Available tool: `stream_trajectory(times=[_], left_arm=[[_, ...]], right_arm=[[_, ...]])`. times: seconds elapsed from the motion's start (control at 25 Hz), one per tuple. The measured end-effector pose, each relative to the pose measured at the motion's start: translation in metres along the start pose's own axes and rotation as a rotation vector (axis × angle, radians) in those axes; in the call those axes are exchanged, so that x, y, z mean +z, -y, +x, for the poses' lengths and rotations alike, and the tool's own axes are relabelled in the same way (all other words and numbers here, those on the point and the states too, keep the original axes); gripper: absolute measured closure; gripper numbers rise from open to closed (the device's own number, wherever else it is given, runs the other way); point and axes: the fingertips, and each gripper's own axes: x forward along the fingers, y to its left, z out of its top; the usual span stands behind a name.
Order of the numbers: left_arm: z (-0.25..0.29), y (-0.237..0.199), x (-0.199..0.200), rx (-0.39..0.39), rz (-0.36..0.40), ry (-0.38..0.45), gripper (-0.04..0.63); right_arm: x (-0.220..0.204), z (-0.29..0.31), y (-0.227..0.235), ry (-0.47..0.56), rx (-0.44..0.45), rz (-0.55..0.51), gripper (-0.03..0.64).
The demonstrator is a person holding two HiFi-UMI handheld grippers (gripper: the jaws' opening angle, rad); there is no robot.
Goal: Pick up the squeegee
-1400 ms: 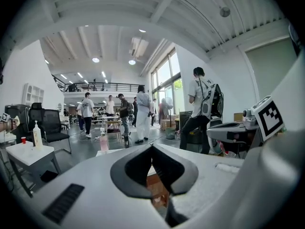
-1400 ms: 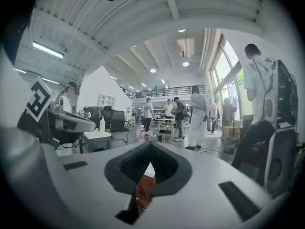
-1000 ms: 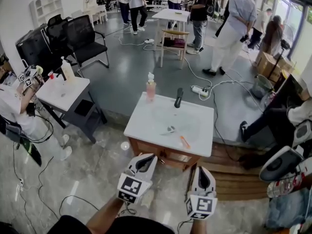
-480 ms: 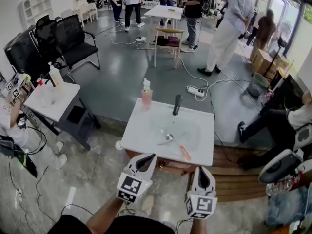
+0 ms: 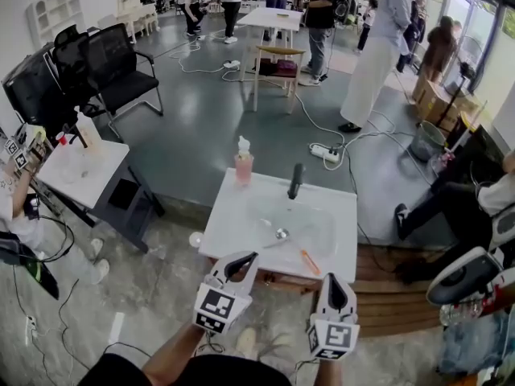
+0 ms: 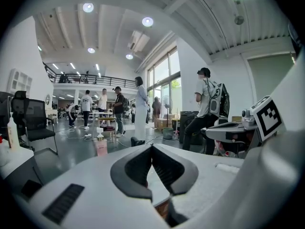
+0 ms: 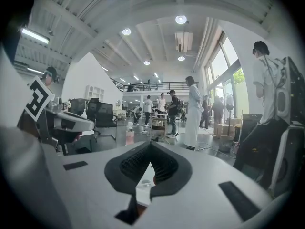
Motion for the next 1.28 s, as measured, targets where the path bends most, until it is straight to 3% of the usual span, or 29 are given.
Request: stream_trajectory(times=[0.28, 0.72, 1.28], left_arm=[[0.023, -0.014, -0.001, 0.023, -0.014, -0.014, 0.592], [0.085, -0.035, -0.022, 0.096, -0.064, -0.075, 0.592], [0.155, -0.068, -0.098, 0.204, -0.179, -0.213, 0.592]], right_arm=[[-0.002, 0.030, 0.011, -0.016, 0.015, 0.005, 0.618], [-0.033, 0.110, 0.036, -0.083, 0.113, 0.020, 0.618], [-0.114, 0.205, 0.044, -0.264, 0.270, 0.023, 0.618]])
